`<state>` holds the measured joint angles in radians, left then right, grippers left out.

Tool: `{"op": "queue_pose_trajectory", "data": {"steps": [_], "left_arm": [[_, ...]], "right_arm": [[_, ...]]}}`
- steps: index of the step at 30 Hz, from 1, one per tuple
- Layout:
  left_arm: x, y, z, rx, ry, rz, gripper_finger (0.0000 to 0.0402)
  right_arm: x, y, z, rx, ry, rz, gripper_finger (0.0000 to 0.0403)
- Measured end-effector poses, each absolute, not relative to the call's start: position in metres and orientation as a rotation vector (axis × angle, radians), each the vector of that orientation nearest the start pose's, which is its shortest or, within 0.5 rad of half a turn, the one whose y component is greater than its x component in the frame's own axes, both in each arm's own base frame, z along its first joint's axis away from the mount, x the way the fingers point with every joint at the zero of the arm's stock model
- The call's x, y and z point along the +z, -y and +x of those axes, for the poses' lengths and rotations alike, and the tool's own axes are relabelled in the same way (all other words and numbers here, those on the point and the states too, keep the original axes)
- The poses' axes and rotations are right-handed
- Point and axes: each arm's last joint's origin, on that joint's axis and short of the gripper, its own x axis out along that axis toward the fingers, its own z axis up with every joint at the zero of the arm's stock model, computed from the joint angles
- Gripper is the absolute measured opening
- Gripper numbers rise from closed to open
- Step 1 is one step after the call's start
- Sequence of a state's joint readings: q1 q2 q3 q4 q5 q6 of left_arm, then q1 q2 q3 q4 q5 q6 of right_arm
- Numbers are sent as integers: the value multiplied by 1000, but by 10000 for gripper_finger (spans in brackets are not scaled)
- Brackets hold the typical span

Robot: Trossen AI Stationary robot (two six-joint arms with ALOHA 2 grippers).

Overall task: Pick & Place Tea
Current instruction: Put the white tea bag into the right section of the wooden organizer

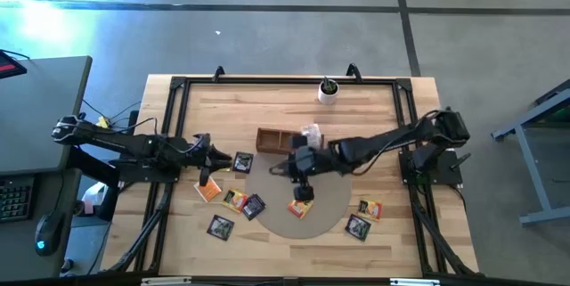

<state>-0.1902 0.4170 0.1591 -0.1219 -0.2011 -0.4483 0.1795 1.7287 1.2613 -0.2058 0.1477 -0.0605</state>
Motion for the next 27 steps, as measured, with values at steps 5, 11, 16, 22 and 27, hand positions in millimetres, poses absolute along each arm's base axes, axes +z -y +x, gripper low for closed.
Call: {"op": "queue_pose_trajectory", "data": {"steps": [5, 11, 16, 22, 27], "left_arm": [[204, 15, 116, 201, -553, -364, 112], [203, 17, 110, 369, -965, -570, 112], [175, 21, 116, 418, -1185, -595, 112], [159, 23, 124, 473, -1329, -562, 112], [153, 25, 133, 459, -1352, -568, 112]], "right_arm": [[226, -71, 384, 78, -719, -214, 80], [209, -68, 389, 78, -775, -236, 78], [205, -65, 387, 64, -815, -218, 78], [205, -65, 387, 66, -817, -222, 78], [205, -63, 387, 63, -818, -221, 78]]}}
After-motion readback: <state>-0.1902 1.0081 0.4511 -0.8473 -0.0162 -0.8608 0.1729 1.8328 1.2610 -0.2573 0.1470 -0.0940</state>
